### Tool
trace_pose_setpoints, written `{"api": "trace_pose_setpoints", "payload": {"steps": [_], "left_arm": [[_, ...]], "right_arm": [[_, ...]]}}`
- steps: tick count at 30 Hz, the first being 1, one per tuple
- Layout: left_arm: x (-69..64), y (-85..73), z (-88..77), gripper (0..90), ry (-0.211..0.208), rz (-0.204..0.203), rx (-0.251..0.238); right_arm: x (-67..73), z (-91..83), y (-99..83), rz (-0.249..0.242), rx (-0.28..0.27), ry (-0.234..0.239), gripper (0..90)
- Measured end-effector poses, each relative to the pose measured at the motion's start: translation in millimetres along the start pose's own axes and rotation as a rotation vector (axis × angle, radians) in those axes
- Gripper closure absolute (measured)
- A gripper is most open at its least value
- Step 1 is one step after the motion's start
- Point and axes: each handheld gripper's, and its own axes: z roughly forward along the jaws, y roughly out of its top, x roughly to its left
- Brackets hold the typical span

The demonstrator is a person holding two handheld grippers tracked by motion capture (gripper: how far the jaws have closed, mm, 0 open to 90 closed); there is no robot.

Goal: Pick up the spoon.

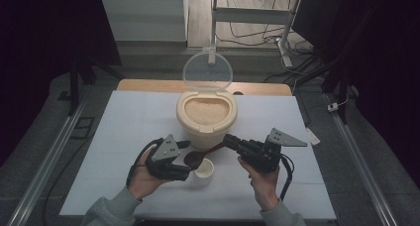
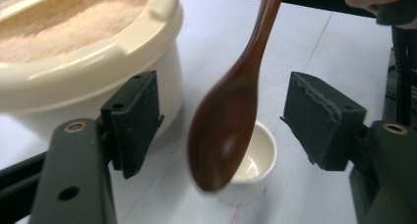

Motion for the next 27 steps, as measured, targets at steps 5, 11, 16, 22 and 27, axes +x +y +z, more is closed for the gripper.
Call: {"api": "trace_pose_setpoints", "payload": {"steps": [5, 11, 16, 22, 27], "left_arm": [[8.6, -14.6, -11.8, 24.0, 0.016, -0.039, 0.007], [20.6, -37.2, -24.1, 22.1, 0.044, -0.087, 0.027], [29.2, -56.4, -33.7, 19.8, 0.062, -0.148, 0.037], [36.0, -86.1, -46.7, 18.5, 0.099, -0.196, 0.071], [41.6, -104.7, -55.3, 17.6, 0.117, -0.234, 0.083]], "right_arm": [[-0.3, -6.0, 4.6, -0.014, -0.020, -0.015, 83.2], [-2.4, -12.0, 8.4, -0.021, -0.040, -0.027, 83.2], [-3.2, -17.4, 12.2, -0.034, -0.059, -0.041, 83.2], [-4.2, -23.4, 16.8, -0.034, -0.085, -0.051, 83.2], [-4.7, -29.0, 21.2, -0.046, -0.097, -0.069, 83.2]]}}
